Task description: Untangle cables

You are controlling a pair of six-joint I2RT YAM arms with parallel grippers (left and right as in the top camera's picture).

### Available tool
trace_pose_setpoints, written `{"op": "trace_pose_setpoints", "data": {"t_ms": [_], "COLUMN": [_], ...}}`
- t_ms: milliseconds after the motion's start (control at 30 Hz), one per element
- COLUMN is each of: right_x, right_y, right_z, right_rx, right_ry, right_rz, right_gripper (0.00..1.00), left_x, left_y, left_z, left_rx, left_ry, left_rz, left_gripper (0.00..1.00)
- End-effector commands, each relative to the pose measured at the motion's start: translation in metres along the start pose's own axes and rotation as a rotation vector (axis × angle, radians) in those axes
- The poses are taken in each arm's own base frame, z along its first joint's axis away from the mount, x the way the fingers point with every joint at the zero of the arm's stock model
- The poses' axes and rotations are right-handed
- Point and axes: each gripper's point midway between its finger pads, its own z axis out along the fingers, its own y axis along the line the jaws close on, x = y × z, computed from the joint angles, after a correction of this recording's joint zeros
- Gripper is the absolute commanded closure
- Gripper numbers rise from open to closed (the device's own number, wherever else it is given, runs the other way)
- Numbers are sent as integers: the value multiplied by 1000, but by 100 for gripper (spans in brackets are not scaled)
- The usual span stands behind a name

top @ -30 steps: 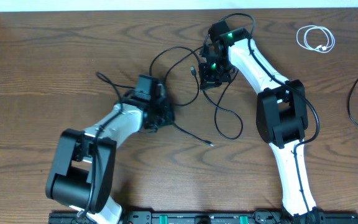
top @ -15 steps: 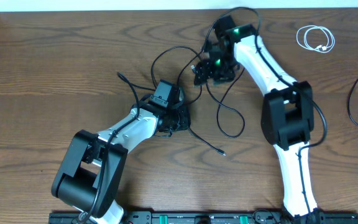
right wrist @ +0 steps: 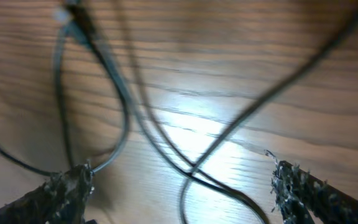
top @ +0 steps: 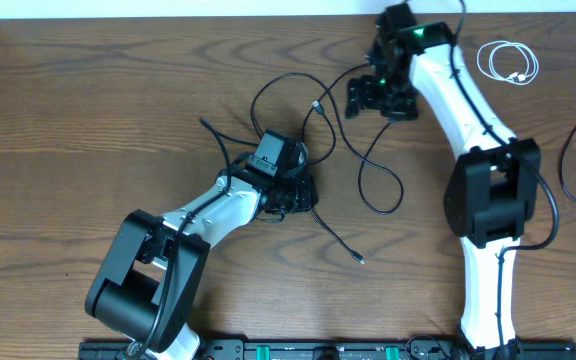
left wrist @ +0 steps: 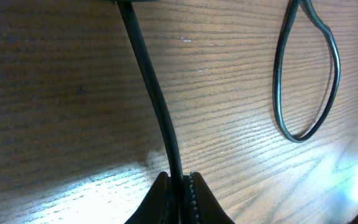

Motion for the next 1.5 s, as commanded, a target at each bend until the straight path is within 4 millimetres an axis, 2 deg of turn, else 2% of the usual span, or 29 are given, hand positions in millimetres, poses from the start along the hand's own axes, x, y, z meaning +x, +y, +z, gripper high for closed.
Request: {"op": "trace_pose_setpoints", "data": {"t_ms": [0, 300, 467, 700, 933, 1033, 1267, 1400, 1467], "right_x": [13, 36, 39, 36, 42, 43, 44, 43, 44], "right_y": [-14, -2, 6, 42, 78, 87, 89, 85, 84], "right_z": [19, 59, 70, 84, 103, 107, 113, 114, 117], "right_rx": [-16, -164, -182, -207, -228, -220, -149, -129, -125], "right_ry": [77, 147, 141, 82, 41, 25, -5, -11, -13], "right_rz": [31, 5, -22, -116, -114, -105, -69, -67, -66], "right_gripper": [7, 6, 6, 6, 10, 11, 17, 32, 35], "left_x": [6, 5, 7, 8, 13, 15, 14, 13, 12], "left_y": [3, 0, -4, -18, -25, -32, -38, -39, -40], "left_z": [5, 5, 4, 3, 2, 3, 3, 3, 3], "left_rx": [5, 19, 42, 116, 157, 185, 204, 207, 209], "left_ry": [22, 18, 29, 47, 73, 81, 74, 70, 66], "left_rz": [10, 14, 16, 28, 29, 42, 53, 56, 59], "left_gripper": [92, 92, 92, 92, 93, 93, 93, 93, 93]}}
